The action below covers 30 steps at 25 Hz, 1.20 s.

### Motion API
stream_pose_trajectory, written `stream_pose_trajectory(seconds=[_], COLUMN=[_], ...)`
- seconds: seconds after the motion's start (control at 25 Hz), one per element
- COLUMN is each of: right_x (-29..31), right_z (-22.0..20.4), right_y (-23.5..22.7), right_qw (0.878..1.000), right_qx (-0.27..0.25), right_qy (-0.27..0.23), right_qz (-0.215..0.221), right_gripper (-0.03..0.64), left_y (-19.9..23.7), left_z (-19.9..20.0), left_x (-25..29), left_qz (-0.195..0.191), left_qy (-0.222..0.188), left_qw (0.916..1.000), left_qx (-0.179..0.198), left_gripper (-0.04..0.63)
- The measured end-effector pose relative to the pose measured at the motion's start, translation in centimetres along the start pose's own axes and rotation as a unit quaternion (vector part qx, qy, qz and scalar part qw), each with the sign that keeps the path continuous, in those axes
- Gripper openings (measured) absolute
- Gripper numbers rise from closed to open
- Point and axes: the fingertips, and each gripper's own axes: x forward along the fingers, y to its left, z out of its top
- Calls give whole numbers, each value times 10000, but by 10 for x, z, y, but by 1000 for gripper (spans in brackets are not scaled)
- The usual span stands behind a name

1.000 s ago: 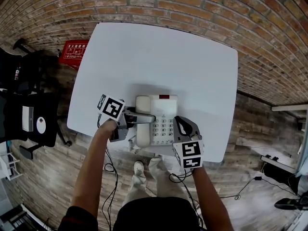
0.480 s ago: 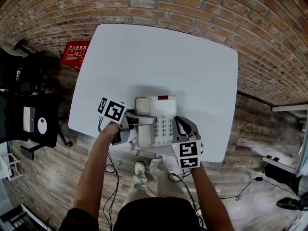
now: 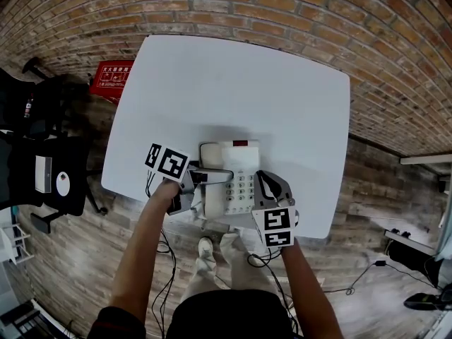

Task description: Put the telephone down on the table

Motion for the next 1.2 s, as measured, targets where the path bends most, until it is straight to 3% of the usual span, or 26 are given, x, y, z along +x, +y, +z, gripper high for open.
stream_pose_trajectory(seconds=[1.2], right_x=[0], right_z=[2], right_y=[3], right_qw=[9997], right_qx=[-190], right_qy=[23], right_qz=[-126], right_gripper=[25], left_y=[6], left_z=[0], left_x=[-5], left_qz=[531], left_qy=[-418], left_qw=[9976], left_qx=[-151], left_gripper=[491])
